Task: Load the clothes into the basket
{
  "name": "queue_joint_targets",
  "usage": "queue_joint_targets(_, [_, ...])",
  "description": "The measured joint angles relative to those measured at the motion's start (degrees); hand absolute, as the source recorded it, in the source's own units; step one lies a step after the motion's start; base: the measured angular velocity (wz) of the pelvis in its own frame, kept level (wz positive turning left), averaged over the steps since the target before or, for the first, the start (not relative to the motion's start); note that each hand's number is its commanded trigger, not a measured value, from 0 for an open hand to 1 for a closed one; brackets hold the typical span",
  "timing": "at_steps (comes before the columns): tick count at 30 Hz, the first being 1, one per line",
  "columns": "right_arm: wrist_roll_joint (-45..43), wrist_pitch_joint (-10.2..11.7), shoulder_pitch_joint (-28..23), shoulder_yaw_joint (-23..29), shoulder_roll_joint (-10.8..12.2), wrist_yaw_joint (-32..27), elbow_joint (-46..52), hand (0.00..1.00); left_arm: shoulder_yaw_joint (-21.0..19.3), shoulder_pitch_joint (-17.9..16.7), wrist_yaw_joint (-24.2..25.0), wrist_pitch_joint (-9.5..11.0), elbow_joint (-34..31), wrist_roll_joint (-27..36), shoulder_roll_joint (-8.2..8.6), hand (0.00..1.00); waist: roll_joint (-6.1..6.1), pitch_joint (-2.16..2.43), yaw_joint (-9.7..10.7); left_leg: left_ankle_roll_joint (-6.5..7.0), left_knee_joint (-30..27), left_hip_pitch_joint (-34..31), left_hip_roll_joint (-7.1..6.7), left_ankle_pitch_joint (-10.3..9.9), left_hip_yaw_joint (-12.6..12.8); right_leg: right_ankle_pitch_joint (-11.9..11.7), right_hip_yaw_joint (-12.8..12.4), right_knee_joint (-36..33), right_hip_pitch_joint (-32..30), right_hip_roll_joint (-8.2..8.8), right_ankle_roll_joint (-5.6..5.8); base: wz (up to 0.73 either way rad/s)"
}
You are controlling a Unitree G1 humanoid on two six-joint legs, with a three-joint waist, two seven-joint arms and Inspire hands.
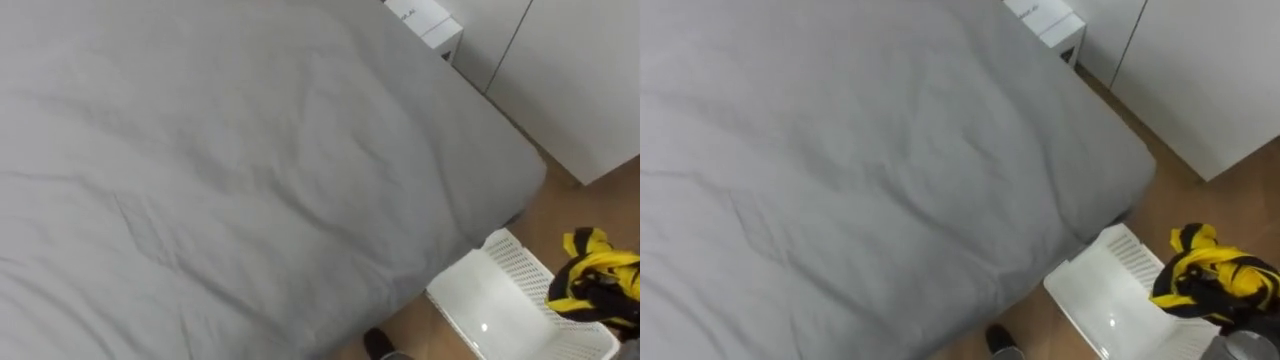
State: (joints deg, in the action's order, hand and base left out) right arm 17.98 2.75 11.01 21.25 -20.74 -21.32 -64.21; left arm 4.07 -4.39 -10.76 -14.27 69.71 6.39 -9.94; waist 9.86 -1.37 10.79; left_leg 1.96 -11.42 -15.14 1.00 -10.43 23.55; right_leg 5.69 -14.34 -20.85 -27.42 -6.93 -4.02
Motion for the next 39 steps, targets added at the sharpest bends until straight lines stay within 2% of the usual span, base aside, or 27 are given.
queue_joint_targets(2, [-0.2, 0.5, 1.1, -0.5, 0.0, 0.2, -1.9, 1.0, 0.7, 0.5, 0.1, 0.5, 0.1, 0.4, -0.06, 0.0, 0.47, -0.02, -0.2, 0.08, -0.5, -1.3, -0.06, 0.2, -0.1, 0.0, 0.0, -0.3, -1.2, 0.11, 0.0, 0.05])
queue_joint_targets(5, [-0.1, 1.0, 2.6, -0.5, 0.0, 0.3, -5.1, 1.0, 0.8, 1.0, 0.2, 0.6, 0.1, 0.4, -0.07, 0.0, 0.5, -0.04, -0.3, 0.18, -0.5, -1.8, -0.39, 0.6, -0.1, 0.4, 0.2, -1.1, -2.0, 0.44, 0.04, 0.06])
queue_joint_targets(11, [-0.7, 1.1, 2.5, -2.0, -0.3, 1.9, -9.3, 1.0, 0.6, 2.2, 0.4, 0.6, 0.2, 0.4, -0.07, 0.0, 0.49, -0.06, -2.2, 0.19, -0.5, -1.8, -0.39, 0.6, -0.1, 0.5, 0.5, -0.8, -2.0, 0.63, 0.07, 0.0])
queue_joint_targets(18, [-1.9, 0.8, 2.3, -3.1, -0.9, 5.3, -12.0, 0.99, 0.6, 2.7, 0.4, 0.6, 0.1, 0.3, -0.07, 0.0, 0.34, -0.16, -2.5, 0.4, -0.6, -2.4, -0.49, 0.7, -0.1, 0.6, 0.6, -1.0, -2.6, 0.86, 0.29, 0.0])
queue_joint_targets(20, [-2.3, 0.8, 1.8, -4.0, -1.5, 6.2, -12.9, 0.0, 0.6, 2.7, 0.4, 0.6, 0.1, 0.3, -0.1, 0.0, 0.27, -0.21, -2.5, 0.4, -0.6, -2.4, -0.47, 0.7, -0.1, 0.7, 0.6, -1.0, -2.5, 0.93, 0.37, 0.0])
queue_joint_targets(29, [-2.0, -1.5, 1.7, -4.9, -1.6, 9.2, -15.9, 0.0, 0.6, 2.9, 1.5, 0.5, 0.1, 0.2, -0.87, 0.0, -0.16, -0.51, -2.5, 0.4, -0.5, -2.2, -0.46, 0.7, -0.4, 0.9, 0.7, -0.9, -2.2, 1.15, 0.49, 0.02])
queue_joint_targets(34, [-1.5, -1.5, 1.2, -4.2, -1.7, 9.4, -15.7, 0.0, 0.6, 2.9, 1.5, 0.5, 0.1, 0.2, -1.13, 0.0, -0.46, -0.67, -2.5, 0.41, -0.6, -2.1, -0.68, 0.7, -0.4, 1.0, 0.7, -0.9, -2.0, 1.35, 0.69, 0.0])
queue_joint_targets(39, [-0.7, -1.5, 1.2, -4.2, -1.7, 8.6, -15.8, 0.0, 0.6, 3.0, 1.5, 0.5, 0.1, 0.2, -2.09, 0.0, -1.18, -0.53, -2.5, 0.41, -0.6, -1.7, -0.76, 0.7, -0.7, 1.1, 0.7, -0.8, -1.4, 1.41, 0.8, 0.04])
